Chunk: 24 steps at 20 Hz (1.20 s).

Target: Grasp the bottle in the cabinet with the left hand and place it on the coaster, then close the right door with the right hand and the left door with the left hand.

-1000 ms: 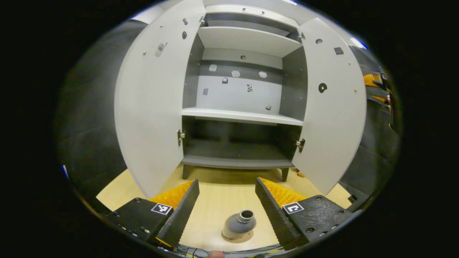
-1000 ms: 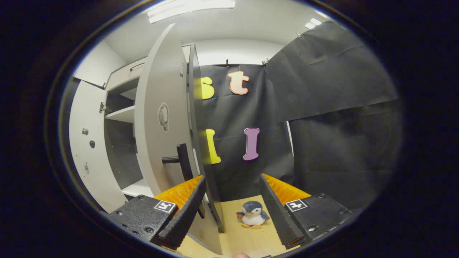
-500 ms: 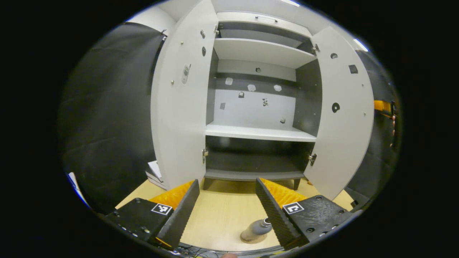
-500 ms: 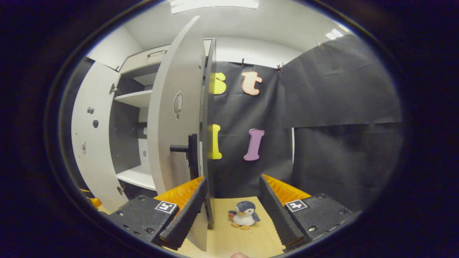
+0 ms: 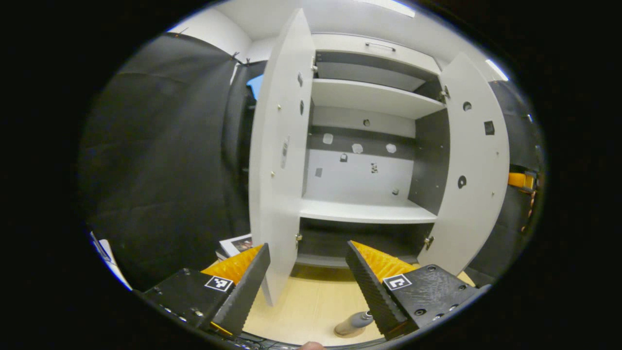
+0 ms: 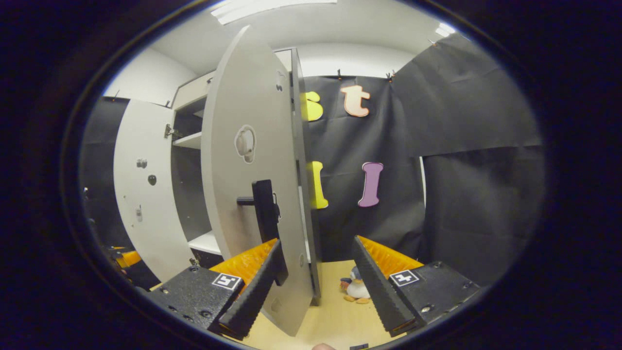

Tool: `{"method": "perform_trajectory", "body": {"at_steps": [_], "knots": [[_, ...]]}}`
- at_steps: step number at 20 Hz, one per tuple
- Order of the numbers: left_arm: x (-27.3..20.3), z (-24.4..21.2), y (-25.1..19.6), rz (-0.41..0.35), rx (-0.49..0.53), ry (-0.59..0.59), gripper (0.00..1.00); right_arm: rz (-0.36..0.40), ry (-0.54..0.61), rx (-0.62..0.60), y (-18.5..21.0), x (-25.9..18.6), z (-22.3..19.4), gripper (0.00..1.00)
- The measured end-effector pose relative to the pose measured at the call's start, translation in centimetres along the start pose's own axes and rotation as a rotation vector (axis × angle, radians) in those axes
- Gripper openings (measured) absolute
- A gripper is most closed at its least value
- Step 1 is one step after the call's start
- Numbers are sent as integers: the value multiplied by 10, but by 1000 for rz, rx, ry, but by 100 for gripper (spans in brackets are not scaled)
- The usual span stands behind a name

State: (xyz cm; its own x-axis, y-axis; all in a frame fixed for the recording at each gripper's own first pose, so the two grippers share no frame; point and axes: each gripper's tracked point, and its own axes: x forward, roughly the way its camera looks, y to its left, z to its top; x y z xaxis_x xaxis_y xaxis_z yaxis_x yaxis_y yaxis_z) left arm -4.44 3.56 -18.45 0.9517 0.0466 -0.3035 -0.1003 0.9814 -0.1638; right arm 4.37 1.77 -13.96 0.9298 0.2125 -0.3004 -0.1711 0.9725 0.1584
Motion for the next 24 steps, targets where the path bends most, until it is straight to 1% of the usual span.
{"method": "perform_trajectory", "body": {"at_steps": [1,3,4,5,6,7,9,16,17,19,20,21,22,23,24], "knots": [[-4,14,0,0,-19,-18,92,9,5,-6,4,0,0,96],[-5,30,14,24,-23,-36,100,31,17,-4,14,3,-1,96],[-5,33,22,46,-5,-32,100,41,24,-1,18,3,-1,96],[-6,36,34,76,25,-27,100,49,27,-1,22,4,-2,91],[-8,40,47,116,57,-25,98,55,29,-6,27,5,-2,91],[-12,45,58,145,86,-28,96,61,29,-15,31,6,-2,96],[-17,57,72,182,112,-44,96,71,30,-32,37,8,-2,96],[-14,81,109,240,102,-66,96,119,14,-27,62,17,6,96],[-12,84,115,250,108,-69,92,127,12,-26,67,19,6,96],[-9,91,123,264,114,-75,92,162,7,-29,81,22,5,96],[-7,93,128,268,111,-73,100,182,9,-27,90,24,3,96],[-6,93,131,272,107,-72,100,201,15,-24,99,26,2,93],[-4,94,136,278,101,-65,100,222,16,-15,108,29,1,96],[-2,96,139,278,99,-69,96,236,18,1,118,33,0,96],[0,98,143,275,98,-75,96,242,24,32,127,38,-4,92]]}}
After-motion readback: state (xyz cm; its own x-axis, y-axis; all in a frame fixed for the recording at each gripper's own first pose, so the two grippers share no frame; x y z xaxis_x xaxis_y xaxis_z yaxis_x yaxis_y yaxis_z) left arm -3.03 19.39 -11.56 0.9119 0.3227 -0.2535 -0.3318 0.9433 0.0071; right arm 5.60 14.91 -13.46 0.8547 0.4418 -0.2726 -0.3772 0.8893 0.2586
